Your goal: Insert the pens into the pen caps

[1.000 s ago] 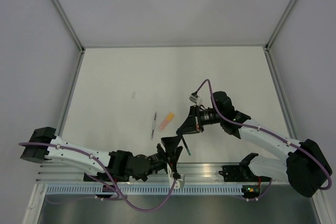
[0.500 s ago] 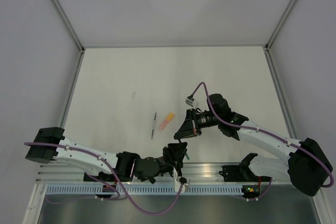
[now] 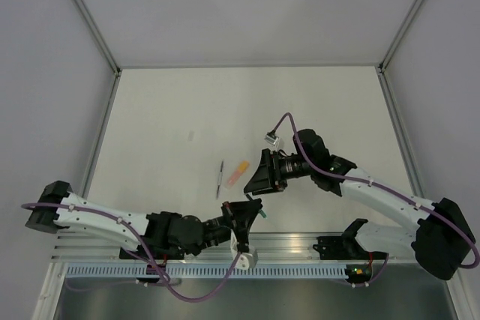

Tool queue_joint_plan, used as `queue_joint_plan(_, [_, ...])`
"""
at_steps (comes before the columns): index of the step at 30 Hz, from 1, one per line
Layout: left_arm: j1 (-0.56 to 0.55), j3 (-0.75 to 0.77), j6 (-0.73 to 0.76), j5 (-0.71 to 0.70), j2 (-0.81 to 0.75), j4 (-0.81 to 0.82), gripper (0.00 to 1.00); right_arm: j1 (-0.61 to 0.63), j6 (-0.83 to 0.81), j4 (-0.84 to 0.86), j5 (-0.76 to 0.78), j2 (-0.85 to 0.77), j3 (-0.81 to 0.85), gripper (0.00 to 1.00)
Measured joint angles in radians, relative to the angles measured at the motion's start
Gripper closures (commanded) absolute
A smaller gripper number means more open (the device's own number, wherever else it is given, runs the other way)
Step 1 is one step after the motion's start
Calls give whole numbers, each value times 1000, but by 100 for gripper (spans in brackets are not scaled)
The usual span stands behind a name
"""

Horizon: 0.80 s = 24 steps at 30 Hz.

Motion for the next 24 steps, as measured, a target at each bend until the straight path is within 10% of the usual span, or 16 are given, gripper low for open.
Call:
queue_joint_plan(11, [9, 223, -524, -98, -296, -280, 98, -5, -401, -202, 591, -267, 192, 50])
queue_joint_plan(17, [29, 316, -780, -148, -304, -453, 98, -7, -585, -63, 589, -449, 171, 29])
queue_joint_plan(24, [494, 451, -991, 66, -79, -612, 98, -6, -761, -11, 413, -333, 196, 24])
